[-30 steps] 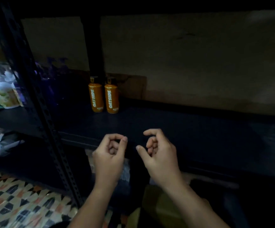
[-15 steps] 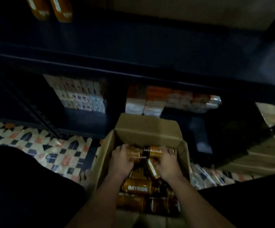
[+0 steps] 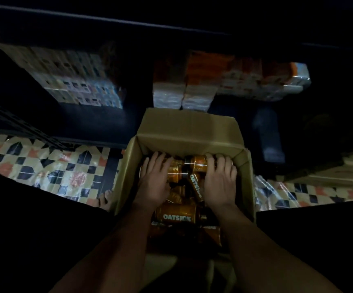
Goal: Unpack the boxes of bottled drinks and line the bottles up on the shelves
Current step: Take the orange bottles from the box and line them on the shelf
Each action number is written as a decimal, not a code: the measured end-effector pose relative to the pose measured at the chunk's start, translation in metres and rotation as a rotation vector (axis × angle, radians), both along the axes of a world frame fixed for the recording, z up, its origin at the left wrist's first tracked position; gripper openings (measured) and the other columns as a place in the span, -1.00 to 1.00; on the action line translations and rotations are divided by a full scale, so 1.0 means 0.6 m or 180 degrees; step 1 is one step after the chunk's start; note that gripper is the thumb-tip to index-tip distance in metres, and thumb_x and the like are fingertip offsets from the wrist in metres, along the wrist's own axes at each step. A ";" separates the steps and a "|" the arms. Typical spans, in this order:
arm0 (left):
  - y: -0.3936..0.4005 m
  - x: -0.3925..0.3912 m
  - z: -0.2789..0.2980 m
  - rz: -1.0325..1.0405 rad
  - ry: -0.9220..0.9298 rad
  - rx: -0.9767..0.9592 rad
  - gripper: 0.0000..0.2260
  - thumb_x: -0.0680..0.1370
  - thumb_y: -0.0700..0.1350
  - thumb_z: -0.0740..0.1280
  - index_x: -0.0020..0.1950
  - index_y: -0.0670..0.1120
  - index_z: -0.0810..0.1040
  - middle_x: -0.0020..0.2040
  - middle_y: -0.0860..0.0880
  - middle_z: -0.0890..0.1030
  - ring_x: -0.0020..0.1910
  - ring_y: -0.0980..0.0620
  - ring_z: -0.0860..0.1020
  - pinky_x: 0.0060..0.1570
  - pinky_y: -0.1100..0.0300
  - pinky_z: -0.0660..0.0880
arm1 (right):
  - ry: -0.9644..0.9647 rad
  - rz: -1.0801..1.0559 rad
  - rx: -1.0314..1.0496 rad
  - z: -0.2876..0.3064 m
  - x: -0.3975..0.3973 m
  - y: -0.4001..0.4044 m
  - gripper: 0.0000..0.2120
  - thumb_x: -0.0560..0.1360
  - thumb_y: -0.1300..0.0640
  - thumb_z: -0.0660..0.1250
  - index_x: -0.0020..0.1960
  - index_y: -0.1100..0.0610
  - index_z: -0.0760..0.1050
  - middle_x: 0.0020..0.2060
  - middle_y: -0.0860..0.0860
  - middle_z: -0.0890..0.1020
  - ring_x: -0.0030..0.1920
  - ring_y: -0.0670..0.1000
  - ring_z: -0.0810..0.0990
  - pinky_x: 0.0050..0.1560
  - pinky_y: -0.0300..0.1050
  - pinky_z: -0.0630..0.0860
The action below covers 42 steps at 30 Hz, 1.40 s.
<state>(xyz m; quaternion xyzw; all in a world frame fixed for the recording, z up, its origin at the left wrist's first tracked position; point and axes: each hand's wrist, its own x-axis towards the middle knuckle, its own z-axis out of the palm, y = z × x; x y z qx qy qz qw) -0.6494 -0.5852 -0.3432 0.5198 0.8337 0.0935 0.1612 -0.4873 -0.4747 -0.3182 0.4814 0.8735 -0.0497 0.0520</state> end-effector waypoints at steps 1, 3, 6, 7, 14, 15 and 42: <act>0.004 -0.001 -0.001 -0.0064 -0.0099 -0.0016 -0.22 0.49 -0.14 0.47 0.62 0.08 0.17 0.61 0.02 0.21 0.63 -0.03 0.04 0.62 -0.04 -0.16 | -0.0045 0.0054 -0.0032 -0.008 -0.002 0.006 -0.23 0.41 -0.01 0.52 0.50 0.05 0.22 0.43 0.16 0.34 0.50 0.22 0.25 0.51 0.20 0.14; 0.005 0.000 -0.005 -0.0023 -0.0243 0.0034 -0.28 0.49 -0.18 0.46 0.59 0.11 0.24 0.56 0.06 0.29 0.58 -0.04 0.15 0.58 0.02 -0.13 | -0.0167 0.0112 0.0139 -0.022 -0.002 0.013 -0.25 0.40 -0.04 0.54 0.46 0.04 0.25 0.39 0.14 0.39 0.46 0.20 0.31 0.48 0.22 0.20; 0.005 0.004 -0.004 0.0076 -0.0201 0.0108 -0.32 0.48 -0.21 0.45 0.55 0.12 0.31 0.48 0.06 0.37 0.53 -0.05 0.25 0.57 0.00 0.00 | -0.0331 0.0051 0.0193 -0.032 -0.005 0.018 -0.26 0.37 -0.01 0.57 0.41 0.00 0.24 0.31 0.13 0.38 0.38 0.20 0.32 0.41 0.29 0.23; 0.007 0.005 -0.001 0.0100 -0.0209 0.0063 -0.33 0.48 -0.21 0.45 0.54 0.11 0.32 0.47 0.05 0.38 0.52 -0.05 0.26 0.57 -0.01 0.03 | -0.0349 0.0032 0.0178 -0.033 -0.008 0.022 -0.27 0.35 0.01 0.58 0.38 -0.01 0.24 0.26 0.13 0.38 0.33 0.19 0.32 0.38 0.30 0.26; 0.018 0.002 0.031 0.0062 -0.0236 -0.0246 -0.33 0.49 -0.24 0.46 0.52 0.14 0.33 0.44 0.04 0.34 0.46 -0.05 0.26 0.51 -0.04 0.19 | -0.0326 0.0176 0.0049 -0.020 -0.005 0.026 -0.31 0.44 0.03 0.50 0.44 0.03 0.21 0.31 0.16 0.37 0.33 0.22 0.35 0.38 0.29 0.34; 0.016 0.004 0.033 0.0042 -0.0210 -0.0271 -0.32 0.49 -0.24 0.46 0.53 0.15 0.33 0.42 0.04 0.33 0.44 -0.05 0.26 0.49 -0.04 0.23 | -0.0233 0.0179 0.0029 -0.017 -0.004 0.026 -0.33 0.46 0.02 0.50 0.44 0.03 0.23 0.30 0.15 0.39 0.31 0.21 0.36 0.35 0.28 0.37; 0.026 -0.006 0.570 -0.0011 -0.2352 0.2375 -0.33 0.50 -0.28 0.47 0.43 0.16 0.21 0.15 0.06 0.55 0.10 0.22 0.59 0.08 0.18 0.54 | 0.4037 0.0721 -0.0487 0.467 -0.021 -0.010 -0.36 0.58 -0.27 0.21 0.56 -0.10 0.11 0.36 -0.13 0.47 0.33 -0.21 0.47 0.25 -0.40 0.41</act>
